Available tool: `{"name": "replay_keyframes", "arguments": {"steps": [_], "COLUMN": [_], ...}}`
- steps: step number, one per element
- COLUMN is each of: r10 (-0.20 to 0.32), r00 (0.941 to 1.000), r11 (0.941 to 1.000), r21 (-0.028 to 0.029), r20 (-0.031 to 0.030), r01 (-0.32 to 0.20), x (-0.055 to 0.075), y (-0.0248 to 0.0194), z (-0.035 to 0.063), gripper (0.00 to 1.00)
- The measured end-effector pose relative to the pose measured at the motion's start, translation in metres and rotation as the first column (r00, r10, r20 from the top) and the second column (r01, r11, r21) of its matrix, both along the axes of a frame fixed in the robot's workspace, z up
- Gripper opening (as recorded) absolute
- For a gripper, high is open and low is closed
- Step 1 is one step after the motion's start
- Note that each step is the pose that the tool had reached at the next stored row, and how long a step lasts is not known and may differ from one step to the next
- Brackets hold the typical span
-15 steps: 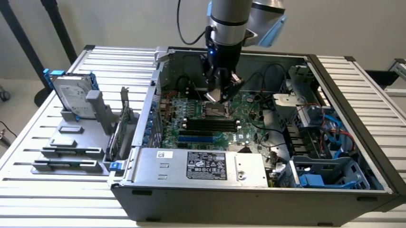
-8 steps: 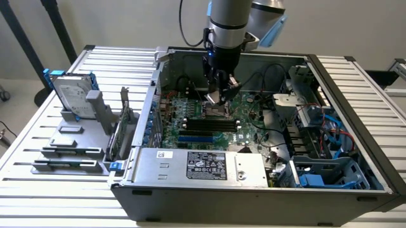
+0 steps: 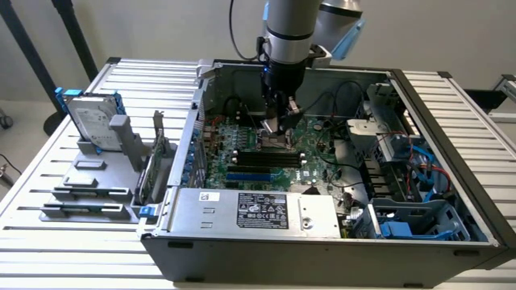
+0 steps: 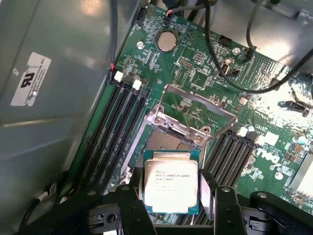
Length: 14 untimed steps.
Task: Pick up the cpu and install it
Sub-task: 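Place the cpu into insertion slot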
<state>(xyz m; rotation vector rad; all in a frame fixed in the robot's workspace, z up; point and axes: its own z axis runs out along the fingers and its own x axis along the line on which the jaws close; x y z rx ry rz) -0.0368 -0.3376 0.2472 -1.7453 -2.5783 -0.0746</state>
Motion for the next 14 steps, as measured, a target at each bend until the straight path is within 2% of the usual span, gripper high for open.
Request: {"name": "replay_keyframes", "arguments": {"steps": [3,7,11,14], "r10": [-0.044,-0.097,-0.148,-0.191], "r00": [0.999,0.9952,0.9889,0.9815], "r11": [0.999,0.9952,0.9887,0.9812], "r21": [0.0036,0.0133,0.0226,0.0242], "r20": [-0.0001,-0.0007,-0.0019,-0.0022], "r01": [0.044,0.097,0.148,0.191], "x": [0.0,0.0,0.0,0.0], "y": [0.0,0.0,0.0,0.0], "z": [-0.0012,-0.0026,-0.004,-0.0052], "gripper": [0.55,0.55,0.55,0.55]}}
